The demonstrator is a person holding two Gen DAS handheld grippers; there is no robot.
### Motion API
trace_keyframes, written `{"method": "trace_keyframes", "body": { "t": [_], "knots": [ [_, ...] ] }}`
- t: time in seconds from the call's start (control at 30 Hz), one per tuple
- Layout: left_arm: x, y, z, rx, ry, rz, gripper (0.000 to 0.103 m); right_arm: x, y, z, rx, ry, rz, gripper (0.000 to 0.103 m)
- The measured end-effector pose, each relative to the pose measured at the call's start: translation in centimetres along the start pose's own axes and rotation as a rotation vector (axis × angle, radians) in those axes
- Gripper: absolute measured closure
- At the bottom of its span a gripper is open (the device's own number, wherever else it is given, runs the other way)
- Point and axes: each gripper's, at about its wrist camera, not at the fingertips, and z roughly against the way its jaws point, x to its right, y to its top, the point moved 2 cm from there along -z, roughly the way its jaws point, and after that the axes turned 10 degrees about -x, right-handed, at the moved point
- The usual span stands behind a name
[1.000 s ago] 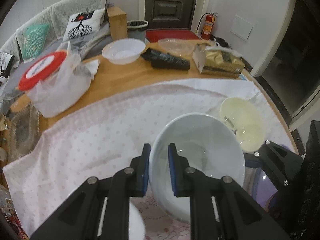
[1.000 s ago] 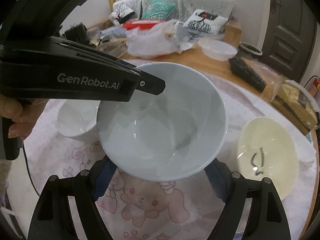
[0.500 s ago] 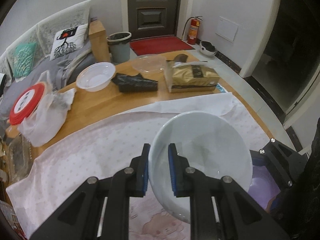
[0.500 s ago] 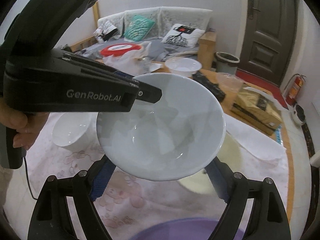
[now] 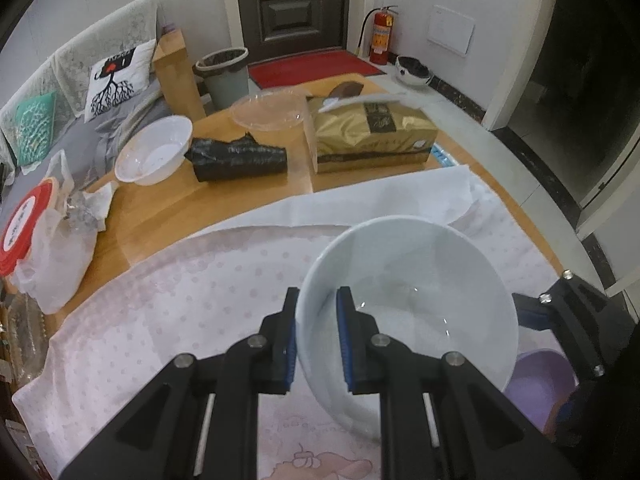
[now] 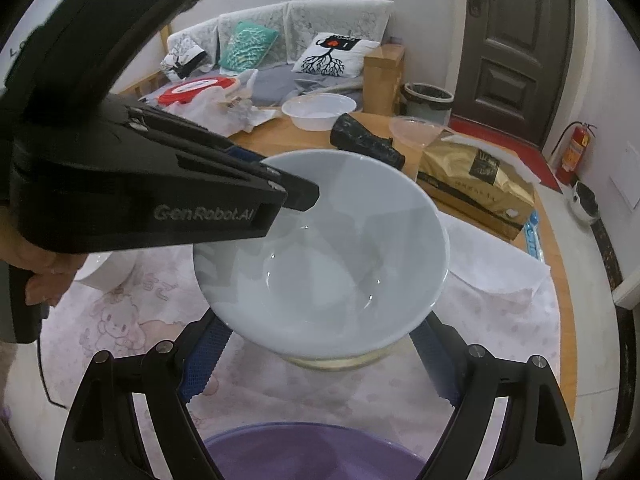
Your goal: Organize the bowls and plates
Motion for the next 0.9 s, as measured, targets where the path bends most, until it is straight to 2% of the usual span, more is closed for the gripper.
{"method": "trace_keyframes", "body": {
  "t": [0.27,0.9],
  "knots": [
    [-0.1,-0.4,-2.3,-0.031,-0.009,0.008,0.089,0.9,-0.1,-1.3,-0.02,0.005,-0.035,0.02],
    [0.0,-1.3,-3.6,-0.075,-0.011,-0.006,0.088,0.4,-0.9,-1.7,-0.053,-0.004,-0.002,0.019]
  ]
}}
